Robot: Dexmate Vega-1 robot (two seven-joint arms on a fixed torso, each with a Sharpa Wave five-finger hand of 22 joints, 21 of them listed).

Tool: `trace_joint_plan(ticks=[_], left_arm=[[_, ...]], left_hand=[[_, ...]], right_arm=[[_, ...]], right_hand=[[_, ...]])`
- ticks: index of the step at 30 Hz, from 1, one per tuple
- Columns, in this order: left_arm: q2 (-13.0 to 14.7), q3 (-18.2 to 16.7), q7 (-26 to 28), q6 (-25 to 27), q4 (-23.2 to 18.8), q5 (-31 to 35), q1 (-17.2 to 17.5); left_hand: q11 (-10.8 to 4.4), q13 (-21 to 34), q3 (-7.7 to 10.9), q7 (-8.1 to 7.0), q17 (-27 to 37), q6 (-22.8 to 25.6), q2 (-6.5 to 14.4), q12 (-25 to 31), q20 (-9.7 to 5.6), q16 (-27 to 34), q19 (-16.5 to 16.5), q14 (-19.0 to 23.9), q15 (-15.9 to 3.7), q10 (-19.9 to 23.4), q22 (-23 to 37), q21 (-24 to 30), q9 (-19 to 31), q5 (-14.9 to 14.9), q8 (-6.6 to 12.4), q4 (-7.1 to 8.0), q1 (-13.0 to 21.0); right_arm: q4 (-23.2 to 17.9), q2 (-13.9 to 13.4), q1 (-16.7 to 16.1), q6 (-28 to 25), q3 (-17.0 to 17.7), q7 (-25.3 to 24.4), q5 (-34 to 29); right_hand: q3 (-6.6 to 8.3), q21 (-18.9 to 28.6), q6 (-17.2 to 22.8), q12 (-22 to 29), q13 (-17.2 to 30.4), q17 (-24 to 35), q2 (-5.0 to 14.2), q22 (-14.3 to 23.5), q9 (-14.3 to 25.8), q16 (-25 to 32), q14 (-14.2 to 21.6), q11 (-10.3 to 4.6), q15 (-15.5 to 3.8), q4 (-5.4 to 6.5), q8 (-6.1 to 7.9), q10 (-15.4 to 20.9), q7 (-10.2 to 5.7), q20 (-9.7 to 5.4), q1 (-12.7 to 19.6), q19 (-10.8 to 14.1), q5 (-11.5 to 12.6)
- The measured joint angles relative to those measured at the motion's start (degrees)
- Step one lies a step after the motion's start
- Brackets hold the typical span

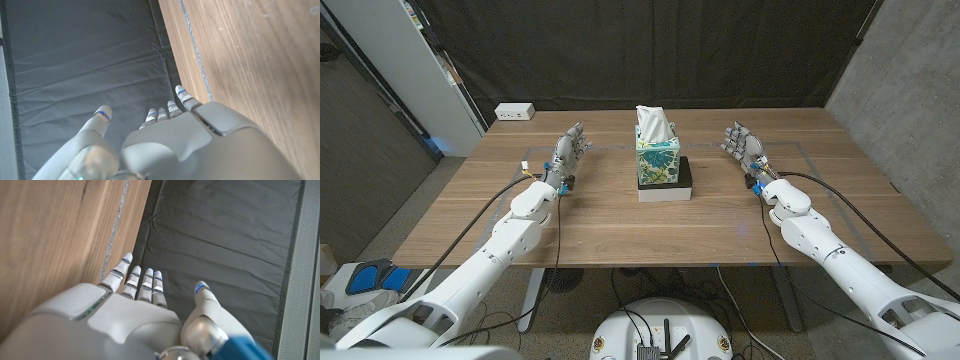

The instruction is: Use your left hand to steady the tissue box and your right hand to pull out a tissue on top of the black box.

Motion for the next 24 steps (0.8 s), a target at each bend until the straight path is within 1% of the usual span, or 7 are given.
trace_joint_plan(ticks=[6,12,13,14,18,21,24], left_arm=[[0.3,-0.5,0.8,-2.0,-0.3,0.9,0.6],[0.4,-0.6,0.8,-2.0,0.3,0.9,0.4],[0.4,-0.6,0.8,-2.0,0.4,0.9,0.4],[0.4,-0.6,0.8,-2.9,0.6,1.8,0.2],[0.8,0.1,0.6,-3.7,1.6,3.5,-1.0],[1.1,0.6,0.6,-3.7,2.1,3.5,-1.6],[1.5,1.2,0.6,-3.7,2.6,3.5,-2.3]], left_hand=[[0.00,0.0,0.17,-0.01,0.3,0.0,0.0,0.0,-0.49,0.0,-0.5,-0.5,-0.31,0.0,0.0,-0.3,0.0,0.0,0.00,0.17,0.0],[-0.47,0.1,0.36,-0.85,0.3,-1.5,0.3,0.0,-1.35,0.0,-1.1,-1.3,-1.10,-0.4,0.0,-0.7,0.0,0.0,0.00,0.36,-0.3],[-1.26,0.2,-0.29,-1.39,0.3,-2.0,0.3,0.0,-1.96,0.0,-1.1,-1.9,-1.70,-0.3,0.0,-1.0,0.0,0.0,0.04,-0.39,-0.3],[-1.92,0.3,-0.89,-2.09,0.2,-2.2,-0.1,0.1,-2.55,0.0,-1.2,-2.4,-2.26,-0.4,0.0,-1.4,0.1,0.0,0.23,-1.90,0.1],[-4.72,0.3,-3.49,-5.36,0.2,-2.2,-5.7,0.2,-4.38,0.0,-1.9,-2.8,-2.66,-0.3,-0.2,-3.0,0.5,0.0,0.66,-9.03,3.5],[-5.35,0.3,-4.81,-6.41,0.3,-2.2,-8.0,0.2,-4.41,0.0,-2.8,-2.8,-2.66,-0.2,-0.1,-3.6,0.7,0.4,0.66,-11.60,5.1],[-5.35,0.5,-6.13,-6.48,0.3,-2.1,-10.0,0.2,-4.40,0.0,-3.8,-2.8,-2.66,-0.2,0.0,-4.1,1.0,1.0,0.66,-12.92,6.4]], right_arm=[[4.5,2.4,2.8,2.6,-1.3,0.5,-1.4],[4.5,2.4,2.8,4.7,-1.3,1.4,-2.4],[4.5,2.4,2.8,4.8,-1.3,1.5,-2.4],[9.1,4.2,5.5,5.3,-1.9,1.7,-2.6],[11.2,4.9,6.8,6.2,-2.1,1.9,-2.9],[11.2,4.9,6.8,6.5,-2.1,2.0,-3.1],[11.2,4.9,6.8,6.8,-2.1,1.9,-3.3]], right_hand=[[-0.57,-0.6,-0.4,-0.3,0.0,-0.2,0.00,0.0,0.0,-0.8,-1.1,0.26,-0.46,0.57,-0.65,-0.6,0.41,-1.21,0.0,-1.2,0.0],[-0.71,-0.6,-0.4,-0.3,0.0,-0.2,-0.08,0.0,0.0,-0.8,-1.1,0.26,-0.46,0.71,-1.03,-0.6,0.40,-1.21,-1.2,-1.2,0.0],[-0.71,-0.6,-0.4,-0.3,0.0,-0.2,-0.08,0.0,0.0,-0.8,-1.1,0.26,-0.46,0.71,-1.08,-0.6,0.40,-1.21,-1.2,-1.2,0.0],[-0.71,-0.6,-0.4,-0.3,0.0,-0.2,-0.08,0.0,0.0,-0.8,-1.1,0.25,-0.46,0.71,-1.08,-0.6,0.40,-1.21,-1.2,-1.2,0.0],[-0.71,-0.6,-0.4,-0.3,0.0,-0.2,-0.08,0.0,0.0,-0.8,-1.1,0.25,-0.46,0.71,-1.08,-0.6,0.40,-1.21,-1.2,-1.2,0.0],[-0.71,-0.6,-0.2,-0.3,0.0,-0.2,-0.08,0.0,0.0,-0.8,-1.1,0.25,-0.46,0.71,-1.31,-0.6,0.61,-1.21,-1.1,-1.2,0.0],[-0.88,-0.6,-0.2,-0.3,0.0,-0.5,-0.07,0.0,0.0,-0.8,-1.1,0.25,-0.46,0.88,-1.31,-0.6,0.61,-1.21,-1.2,-1.2,0.0]])
